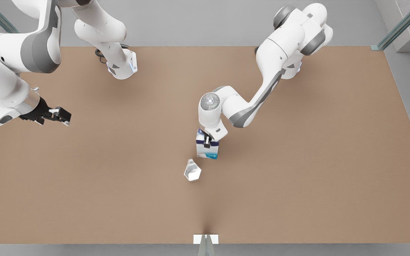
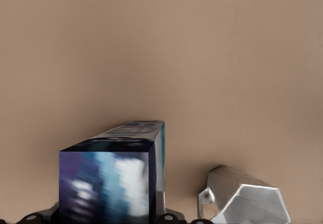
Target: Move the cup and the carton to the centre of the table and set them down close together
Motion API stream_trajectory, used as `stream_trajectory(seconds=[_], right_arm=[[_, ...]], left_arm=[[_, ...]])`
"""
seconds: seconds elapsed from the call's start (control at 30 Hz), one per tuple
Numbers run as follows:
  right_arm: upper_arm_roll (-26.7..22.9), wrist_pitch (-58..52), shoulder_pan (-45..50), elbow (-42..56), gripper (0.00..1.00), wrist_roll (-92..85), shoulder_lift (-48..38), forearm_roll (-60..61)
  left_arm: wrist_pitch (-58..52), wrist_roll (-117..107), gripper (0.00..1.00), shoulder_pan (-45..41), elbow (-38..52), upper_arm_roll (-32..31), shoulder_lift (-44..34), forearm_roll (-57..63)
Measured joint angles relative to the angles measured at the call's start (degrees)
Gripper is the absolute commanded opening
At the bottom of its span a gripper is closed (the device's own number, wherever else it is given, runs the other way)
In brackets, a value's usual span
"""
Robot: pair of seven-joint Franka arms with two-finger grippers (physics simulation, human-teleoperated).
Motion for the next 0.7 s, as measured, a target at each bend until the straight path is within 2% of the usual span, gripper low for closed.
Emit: stream_trajectory(seconds=[0.7], right_arm=[[-0.19,0.21,-1.97,0.10,1.00,0.22,-0.17,0.10]], left_arm=[[-4.92,0.08,1.00,1.05,3.96,-1.88,-0.18,0.09]])
